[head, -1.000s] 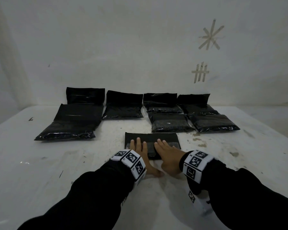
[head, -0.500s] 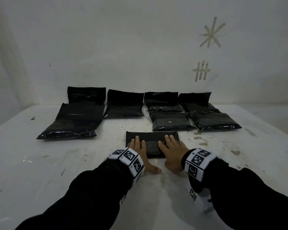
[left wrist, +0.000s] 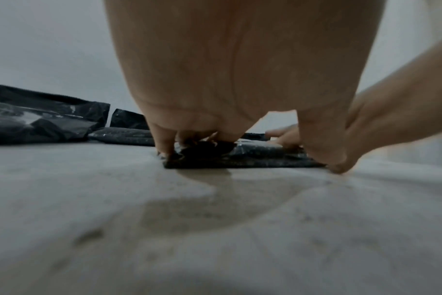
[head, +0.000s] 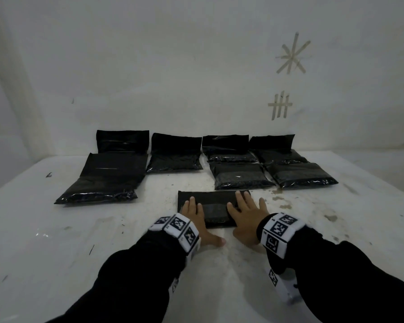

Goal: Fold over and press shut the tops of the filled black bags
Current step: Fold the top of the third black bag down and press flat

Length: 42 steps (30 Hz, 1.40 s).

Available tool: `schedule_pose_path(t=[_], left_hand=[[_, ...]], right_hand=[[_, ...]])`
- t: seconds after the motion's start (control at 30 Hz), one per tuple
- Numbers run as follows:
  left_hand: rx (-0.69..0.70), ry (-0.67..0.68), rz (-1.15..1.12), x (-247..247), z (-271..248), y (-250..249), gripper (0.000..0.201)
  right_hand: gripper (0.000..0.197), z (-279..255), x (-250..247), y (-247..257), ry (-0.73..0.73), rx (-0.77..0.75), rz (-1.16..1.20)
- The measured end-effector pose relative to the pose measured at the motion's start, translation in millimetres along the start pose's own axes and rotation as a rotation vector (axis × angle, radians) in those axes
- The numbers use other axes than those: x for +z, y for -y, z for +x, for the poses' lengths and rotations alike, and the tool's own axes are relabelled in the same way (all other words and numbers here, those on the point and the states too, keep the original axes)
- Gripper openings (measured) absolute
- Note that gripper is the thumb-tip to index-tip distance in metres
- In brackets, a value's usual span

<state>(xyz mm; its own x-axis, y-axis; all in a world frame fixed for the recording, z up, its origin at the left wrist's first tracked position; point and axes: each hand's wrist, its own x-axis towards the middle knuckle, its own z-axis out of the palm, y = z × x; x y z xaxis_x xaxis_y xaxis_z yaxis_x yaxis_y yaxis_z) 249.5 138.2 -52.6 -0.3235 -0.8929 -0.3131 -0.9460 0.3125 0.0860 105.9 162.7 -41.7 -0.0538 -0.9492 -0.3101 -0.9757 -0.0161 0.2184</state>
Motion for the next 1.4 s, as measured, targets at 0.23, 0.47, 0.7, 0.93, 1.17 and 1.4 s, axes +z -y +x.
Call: schedule_pose_path(t=[0.23, 0.47, 0.7, 0.93, 1.17, 1.4], left_hand=[[-0.035, -0.125, 0.115, 2.6, -4.9, 0.8, 0.115], [-0.073, 0.042, -0.015, -3.3, -10.5, -2.9, 0.115], [-0.068, 0.088, -0.011, -1.9, -14.6, 0.9, 0.11], [-0.07, 0.075, -0.023, -2.8, -15.6, -1.5, 0.11], [-0.089, 0.041, -0.001, 5.0, -15.5, -4.9, 0.111], [-0.027, 0.169, -0.096, -11.0, -19.1, 6.8, 0.106]], right_hand=[[0.072, -4.2, -1.1, 2.8, -0.035, 0.025, 0.047], [0.073, -11.4, -8.9, -3.8, 0.108, -0.002, 0.19], [0.076, -15.1, -6.1, -13.0, 0.198, -0.054, 0.244], [0.086, -15.5, -2.7, -24.2, 0.2, -0.03, 0.505], [0.085, -19.3, -2.9, -21.6, 0.246, -0.023, 0.429], [0.088, -20.6, -2.7, -28.2, 0.269, -0.042, 0.532]])
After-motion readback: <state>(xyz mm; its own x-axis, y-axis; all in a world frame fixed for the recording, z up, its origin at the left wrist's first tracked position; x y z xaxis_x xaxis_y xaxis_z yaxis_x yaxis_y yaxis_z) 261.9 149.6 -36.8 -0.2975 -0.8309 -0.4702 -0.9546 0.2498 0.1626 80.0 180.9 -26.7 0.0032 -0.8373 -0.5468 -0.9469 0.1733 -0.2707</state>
